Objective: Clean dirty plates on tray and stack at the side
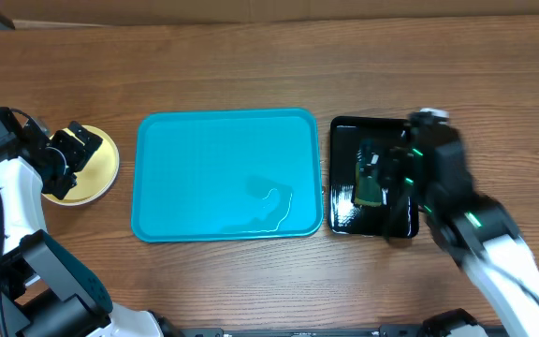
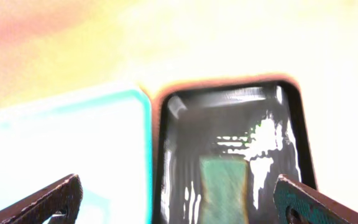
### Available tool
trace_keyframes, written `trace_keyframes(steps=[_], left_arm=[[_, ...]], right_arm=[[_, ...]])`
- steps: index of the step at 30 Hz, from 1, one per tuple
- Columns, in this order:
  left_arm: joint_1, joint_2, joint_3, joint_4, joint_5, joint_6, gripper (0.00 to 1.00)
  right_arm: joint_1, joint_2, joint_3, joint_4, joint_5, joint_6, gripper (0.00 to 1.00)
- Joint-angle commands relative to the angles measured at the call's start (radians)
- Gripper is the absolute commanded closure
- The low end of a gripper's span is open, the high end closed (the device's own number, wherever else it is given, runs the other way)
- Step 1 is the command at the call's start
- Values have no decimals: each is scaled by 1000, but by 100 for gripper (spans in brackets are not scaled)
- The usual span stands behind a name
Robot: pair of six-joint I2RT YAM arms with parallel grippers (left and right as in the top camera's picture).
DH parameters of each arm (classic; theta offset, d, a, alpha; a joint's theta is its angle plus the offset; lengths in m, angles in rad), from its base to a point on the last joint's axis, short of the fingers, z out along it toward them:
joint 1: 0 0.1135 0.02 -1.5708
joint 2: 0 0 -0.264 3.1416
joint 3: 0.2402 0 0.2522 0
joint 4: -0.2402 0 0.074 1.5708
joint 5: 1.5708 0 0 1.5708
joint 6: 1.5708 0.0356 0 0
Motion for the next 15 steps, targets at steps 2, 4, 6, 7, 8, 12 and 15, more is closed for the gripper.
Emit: trace_keyframes(steps=[2, 4, 6, 7, 8, 12, 15], left_arm=[[-1, 11, 19, -2, 17, 26, 0], [-1, 11, 19, -2, 17, 26, 0], [-1, 11, 19, -2, 17, 26, 0], [-1, 11, 19, -2, 17, 26, 0], [-1, 11, 19, -2, 17, 26, 0], [-1, 11, 19, -2, 17, 26, 0], [-1, 11, 19, -2, 17, 26, 0]], right_arm=[[4, -280, 3, 11, 34, -5, 0], [4, -373, 3, 15, 86, -4, 0], [-1, -454, 3, 15, 117, -4, 0], [-14, -494, 3, 15, 120, -4, 0], [-36, -538, 2, 15, 117, -3, 0], [-139, -660, -19, 21, 68, -3, 0], [-201, -733, -83, 46, 67, -3, 0]])
